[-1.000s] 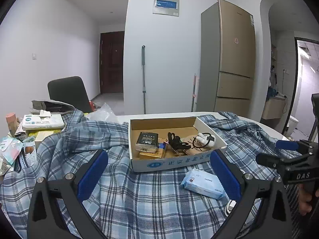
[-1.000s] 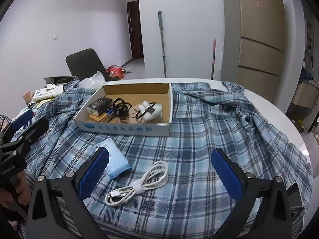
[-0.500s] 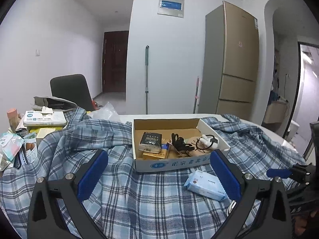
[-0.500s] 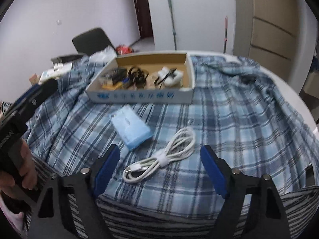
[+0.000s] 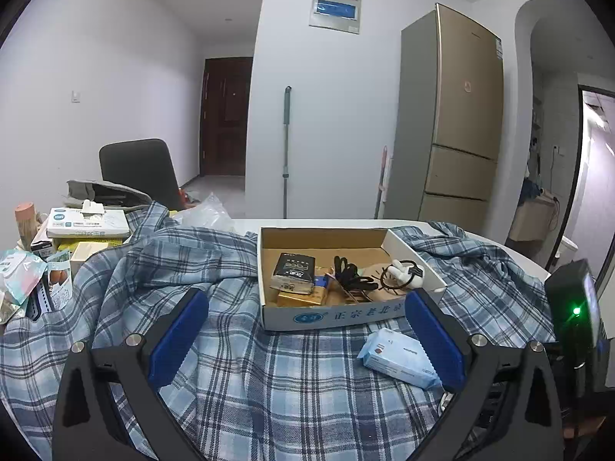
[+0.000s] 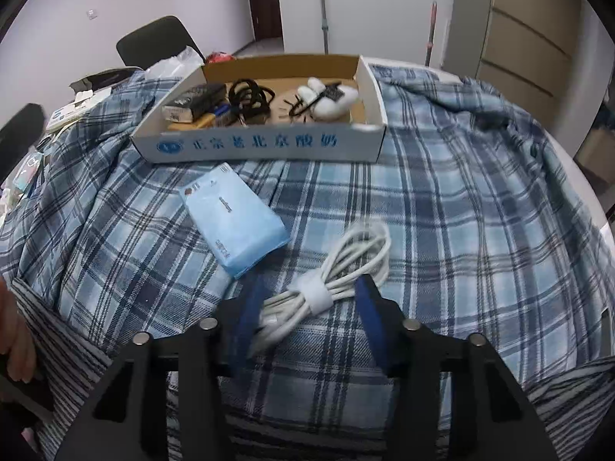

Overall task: Organize soft objects
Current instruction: 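Move the right gripper to the white USB cable bundle and grasp it, then lift the white cable with the right gripper while the left grasps the blue wipes pack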

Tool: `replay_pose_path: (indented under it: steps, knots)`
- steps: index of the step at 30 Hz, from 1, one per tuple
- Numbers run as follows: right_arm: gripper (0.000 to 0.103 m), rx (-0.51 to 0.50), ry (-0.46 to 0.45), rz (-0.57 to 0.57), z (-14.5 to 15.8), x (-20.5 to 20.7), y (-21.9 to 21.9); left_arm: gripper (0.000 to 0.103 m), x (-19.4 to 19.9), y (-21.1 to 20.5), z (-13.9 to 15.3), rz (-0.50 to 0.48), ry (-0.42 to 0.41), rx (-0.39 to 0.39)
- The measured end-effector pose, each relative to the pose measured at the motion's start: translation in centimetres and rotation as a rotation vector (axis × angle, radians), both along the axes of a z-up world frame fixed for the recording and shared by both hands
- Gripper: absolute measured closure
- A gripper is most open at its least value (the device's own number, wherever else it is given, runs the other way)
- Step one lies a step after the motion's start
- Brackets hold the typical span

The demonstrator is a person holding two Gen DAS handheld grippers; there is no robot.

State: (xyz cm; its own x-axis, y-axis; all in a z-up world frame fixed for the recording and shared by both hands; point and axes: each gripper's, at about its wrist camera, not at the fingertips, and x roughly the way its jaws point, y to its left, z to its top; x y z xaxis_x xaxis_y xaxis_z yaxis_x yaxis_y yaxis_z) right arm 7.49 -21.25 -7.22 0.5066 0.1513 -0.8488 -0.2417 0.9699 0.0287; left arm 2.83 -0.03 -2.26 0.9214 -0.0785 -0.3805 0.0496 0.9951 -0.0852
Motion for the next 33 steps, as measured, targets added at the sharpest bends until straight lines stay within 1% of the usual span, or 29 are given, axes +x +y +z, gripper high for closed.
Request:
replay_pose_path:
  steps: [1,4,6,7,11,14,17,21,22,24,25,26,28,30,32,33]
  knots:
    - [0.057,-0.001,-0.004,-0.004,0.0,0.0,-0.1,0.000,0.0,0.0,0.0,-0.002,-0.001,-0.002]
    - [0.072,0.007,-0.014,-0.011,0.1,-0.2,-0.4,0.000,0.0,-0.2,0.0,-0.012,-0.001,0.020]
    - [0.076,0.039,-0.003,0.006,0.4,-0.2,-0.8,0.000,-0.2,-0.4,0.0,-0.013,-0.008,0.029]
    - [0.080,0.047,0.005,0.018,0.5,-0.1,-0.9,0.000,-0.2,-0.4,0.0,-0.013,-0.010,0.029]
    - [0.080,0.052,-0.003,0.027,1.5,0.0,-1.5,0.000,0.1,-1.0,-0.1,-0.024,0.021,0.052]
    - [0.080,0.051,-0.009,0.043,2.6,0.4,-2.0,0.000,0.0,-1.0,0.0,-0.021,0.002,0.036]
    - [0.080,0.028,0.040,0.102,2.7,1.1,-2.0,0.000,0.0,-1.2,-0.1,-0.022,-0.007,0.035]
    - [0.080,-0.033,0.074,0.126,2.1,1.6,-2.3,0.000,0.2,-1.6,-0.3,-0.026,-0.007,0.042]
    - [0.076,-0.030,0.079,0.111,1.9,1.7,-2.6,0.000,0.2,-1.5,-0.3,-0.025,-0.005,0.040]
    - [0.062,-0.015,0.087,0.070,1.6,1.8,-3.3,0.000,0.2,-1.5,-0.4,-0.024,-0.003,0.039]
    - [0.047,0.010,0.079,0.051,1.6,1.8,-3.7,0.000,0.2,-1.5,-0.4,-0.024,-0.002,0.039]
    - [0.038,0.033,0.063,0.032,1.7,1.6,-4.2,0.000,0.2,-1.6,-0.4,-0.025,-0.001,0.039]
    - [0.038,0.061,0.034,-0.002,1.9,1.3,-4.6,0.000,0.2,-1.8,-0.5,-0.025,0.002,0.040]
    - [0.038,0.081,0.052,0.000,1.7,1.5,-4.5,0.000,0.3,-1.8,-0.5,-0.025,0.001,0.040]
    - [0.038,0.063,0.065,-0.011,1.2,2.0,-4.0,0.000,0.3,-1.8,-0.6,-0.027,0.004,0.041]
    - [0.040,0.054,0.075,-0.011,0.9,2.3,-3.7,0.000,0.4,-1.8,-0.6,-0.026,0.006,0.042]
